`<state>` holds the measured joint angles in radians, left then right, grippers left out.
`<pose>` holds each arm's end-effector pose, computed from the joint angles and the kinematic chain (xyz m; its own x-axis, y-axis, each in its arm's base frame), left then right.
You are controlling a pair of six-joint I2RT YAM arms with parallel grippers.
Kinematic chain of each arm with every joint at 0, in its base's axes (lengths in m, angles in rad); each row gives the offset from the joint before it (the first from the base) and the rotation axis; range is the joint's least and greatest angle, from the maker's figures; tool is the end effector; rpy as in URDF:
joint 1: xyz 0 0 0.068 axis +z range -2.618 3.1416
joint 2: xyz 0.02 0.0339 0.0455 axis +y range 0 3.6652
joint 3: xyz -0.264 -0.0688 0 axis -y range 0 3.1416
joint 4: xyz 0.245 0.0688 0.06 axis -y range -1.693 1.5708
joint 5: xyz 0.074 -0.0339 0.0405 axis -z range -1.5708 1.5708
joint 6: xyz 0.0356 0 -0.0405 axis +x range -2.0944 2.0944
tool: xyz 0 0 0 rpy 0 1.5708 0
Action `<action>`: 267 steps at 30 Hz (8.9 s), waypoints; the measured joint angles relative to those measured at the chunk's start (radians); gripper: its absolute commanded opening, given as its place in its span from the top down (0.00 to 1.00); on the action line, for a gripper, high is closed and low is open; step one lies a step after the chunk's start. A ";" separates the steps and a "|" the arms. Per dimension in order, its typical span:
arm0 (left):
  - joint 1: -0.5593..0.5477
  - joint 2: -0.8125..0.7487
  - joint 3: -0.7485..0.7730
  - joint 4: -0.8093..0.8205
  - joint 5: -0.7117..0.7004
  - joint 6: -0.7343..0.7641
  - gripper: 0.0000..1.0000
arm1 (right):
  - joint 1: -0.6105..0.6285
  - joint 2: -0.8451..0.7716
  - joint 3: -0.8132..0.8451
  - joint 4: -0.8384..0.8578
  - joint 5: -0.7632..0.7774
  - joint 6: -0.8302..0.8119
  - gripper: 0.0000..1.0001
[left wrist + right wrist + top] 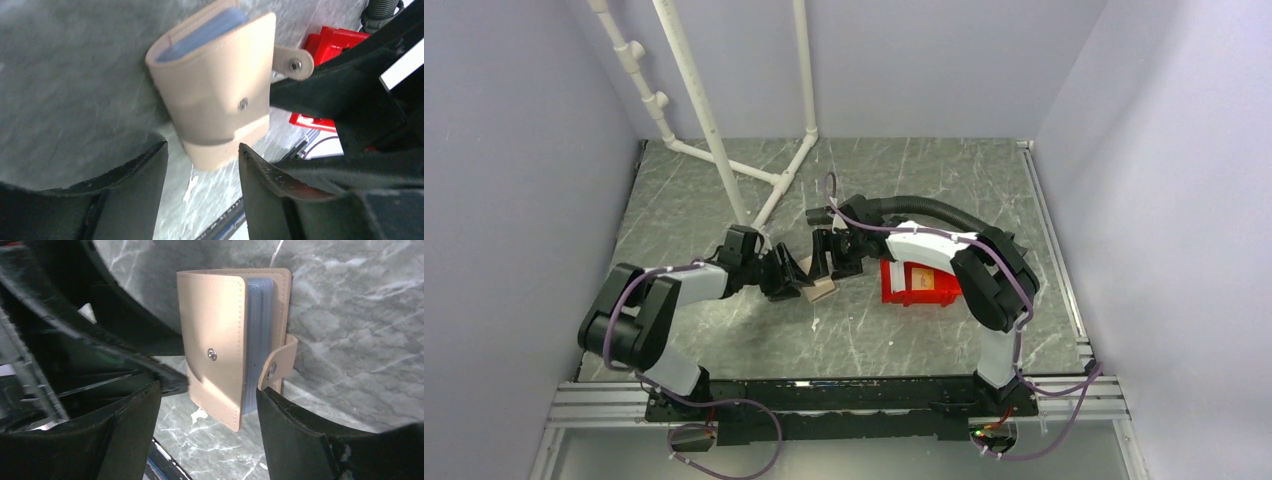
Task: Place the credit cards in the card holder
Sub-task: Move the card holder to the center of the board, then close the card holder at the center of the board.
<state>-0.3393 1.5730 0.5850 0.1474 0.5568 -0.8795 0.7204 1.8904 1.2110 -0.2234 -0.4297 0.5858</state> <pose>0.2531 -0.1093 0.1283 -0.9217 -0.3683 -0.1219 -0.1492 0.6266 -0.7649 0.2887 0.2731 0.1734 -0.9304 -0.1479 -0.3353 -0.3351 0.7138 0.6150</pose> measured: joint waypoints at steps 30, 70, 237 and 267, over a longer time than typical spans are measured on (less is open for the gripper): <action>0.115 -0.332 0.071 -0.397 0.045 0.095 0.49 | 0.053 -0.022 -0.071 0.051 0.177 -0.107 0.99; 0.109 0.077 0.105 -0.121 0.080 0.009 0.89 | -0.012 0.018 -0.101 0.117 -0.056 -0.087 0.66; 0.137 -0.060 -0.031 -0.130 0.048 0.055 0.88 | -0.006 0.406 0.510 -0.438 -0.455 -0.496 1.00; 0.114 -0.075 -0.029 -0.136 0.018 0.082 0.90 | 0.013 0.706 1.052 -1.022 -0.291 -0.050 1.00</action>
<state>-0.2249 1.4982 0.5560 0.0113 0.5747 -0.7971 0.7334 2.5969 2.2627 -1.2457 -0.7212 0.5358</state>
